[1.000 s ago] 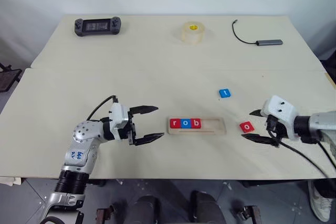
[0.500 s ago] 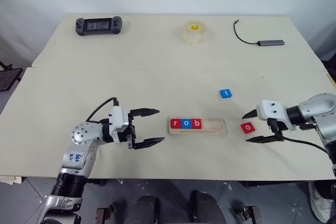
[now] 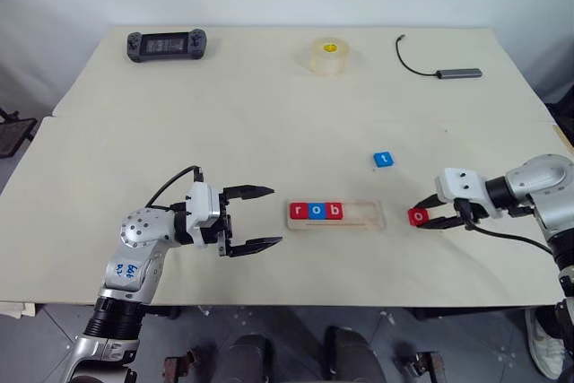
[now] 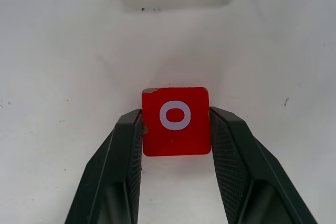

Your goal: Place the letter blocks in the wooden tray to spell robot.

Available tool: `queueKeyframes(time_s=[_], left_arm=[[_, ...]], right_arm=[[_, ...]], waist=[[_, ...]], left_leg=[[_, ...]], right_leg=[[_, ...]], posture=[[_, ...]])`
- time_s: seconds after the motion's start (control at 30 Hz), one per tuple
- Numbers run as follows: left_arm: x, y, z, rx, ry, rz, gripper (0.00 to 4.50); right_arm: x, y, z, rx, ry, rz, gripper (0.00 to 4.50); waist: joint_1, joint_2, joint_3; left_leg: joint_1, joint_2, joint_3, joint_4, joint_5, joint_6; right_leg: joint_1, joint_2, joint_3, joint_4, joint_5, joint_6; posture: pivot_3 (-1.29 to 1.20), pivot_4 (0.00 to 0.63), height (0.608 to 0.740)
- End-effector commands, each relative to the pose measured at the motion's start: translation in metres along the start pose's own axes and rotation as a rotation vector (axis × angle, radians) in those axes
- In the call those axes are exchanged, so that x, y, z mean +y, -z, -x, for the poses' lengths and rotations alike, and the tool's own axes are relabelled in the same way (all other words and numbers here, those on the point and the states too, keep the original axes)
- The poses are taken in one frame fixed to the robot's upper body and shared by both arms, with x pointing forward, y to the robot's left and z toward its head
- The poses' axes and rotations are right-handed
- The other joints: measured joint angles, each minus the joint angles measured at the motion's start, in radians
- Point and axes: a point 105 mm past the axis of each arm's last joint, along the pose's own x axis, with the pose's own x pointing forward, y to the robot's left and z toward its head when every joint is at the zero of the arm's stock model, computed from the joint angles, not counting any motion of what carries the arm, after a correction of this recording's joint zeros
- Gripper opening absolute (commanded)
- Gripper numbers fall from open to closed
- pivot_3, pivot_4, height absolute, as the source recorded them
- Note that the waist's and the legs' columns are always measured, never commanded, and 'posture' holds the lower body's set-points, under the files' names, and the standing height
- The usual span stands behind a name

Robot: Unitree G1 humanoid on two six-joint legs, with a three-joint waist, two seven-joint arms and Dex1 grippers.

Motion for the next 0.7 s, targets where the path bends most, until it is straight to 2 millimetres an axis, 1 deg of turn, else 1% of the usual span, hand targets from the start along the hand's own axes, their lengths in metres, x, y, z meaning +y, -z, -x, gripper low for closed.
queueKeyframes(time_s=[0.03,0.1,0.17,0.23,0.27,0.4,0.5,0.7], left_arm=[[0.000,-0.005,0.001,-0.011,0.000,-0.022,4.50],[-0.002,-0.003,0.000,-0.010,-0.001,-0.016,4.50],[-0.002,-0.002,-0.001,-0.013,-0.003,-0.011,4.50],[-0.002,-0.002,-0.003,-0.015,-0.005,-0.008,4.50],[-0.003,-0.001,-0.003,-0.017,-0.006,-0.006,4.50],[-0.004,-0.001,-0.005,-0.022,-0.010,0.000,4.50],[-0.004,-0.001,-0.005,-0.021,-0.016,0.002,4.50],[-0.004,0.000,-0.002,-0.016,-0.027,0.004,4.50]], right_arm=[[-0.004,-0.034,0.012,-0.046,-0.036,0.029,1.45],[-0.004,-0.057,0.010,-0.070,-0.056,0.010,1.45],[-0.002,-0.075,0.005,-0.074,-0.071,-0.005,1.45],[0.000,-0.088,-0.001,-0.085,-0.072,-0.001,1.45],[-0.001,-0.093,-0.007,-0.080,-0.063,-0.001,1.45],[-0.003,-0.104,-0.026,-0.082,-0.052,0.005,1.45],[-0.009,-0.104,-0.040,-0.049,-0.019,-0.008,1.45],[-0.009,-0.109,-0.048,-0.056,-0.031,-0.013,1.45]], waist=[[-0.002,0.000,0.000],[-0.002,0.002,0.001],[0.000,0.002,0.001],[0.002,0.002,0.001],[0.004,0.002,0.001],[0.009,0.002,0.001],[0.006,0.002,0.001],[0.002,0.002,0.001]], left_leg=[[-0.001,0.000,0.000,0.000,0.000,0.000],[-0.001,0.000,0.000,0.000,0.000,0.000],[-0.001,0.001,0.000,0.000,0.000,-0.001],[-0.001,0.001,-0.001,0.000,0.000,-0.001],[-0.001,0.001,-0.001,-0.001,0.000,-0.001],[-0.002,-0.001,-0.002,0.000,-0.001,-0.001],[-0.003,-0.001,-0.002,-0.001,-0.001,-0.001],[-0.003,-0.001,-0.002,-0.001,0.000,-0.001]], right_leg=[[-0.001,0.000,0.000,0.001,0.000,0.000],[-0.002,0.000,0.000,0.001,0.000,0.000],[-0.003,0.000,0.000,0.002,0.000,0.000],[-0.003,0.000,0.000,0.001,0.000,-0.001],[-0.002,0.000,-0.001,0.001,-0.001,-0.001],[-0.002,-0.001,-0.002,0.001,-0.001,-0.001],[-0.003,-0.001,-0.002,0.001,-0.001,-0.001],[-0.004,0.000,-0.002,0.002,-0.001,-0.001]], posture=[[0.00,0.150,0.740],[0.00,0.150,0.740],[0.00,0.150,0.740],[0.00,0.150,0.740],[0.00,0.150,0.740],[0.00,0.150,0.740],[0.00,0.150,0.740],[0.00,0.150,0.740]])
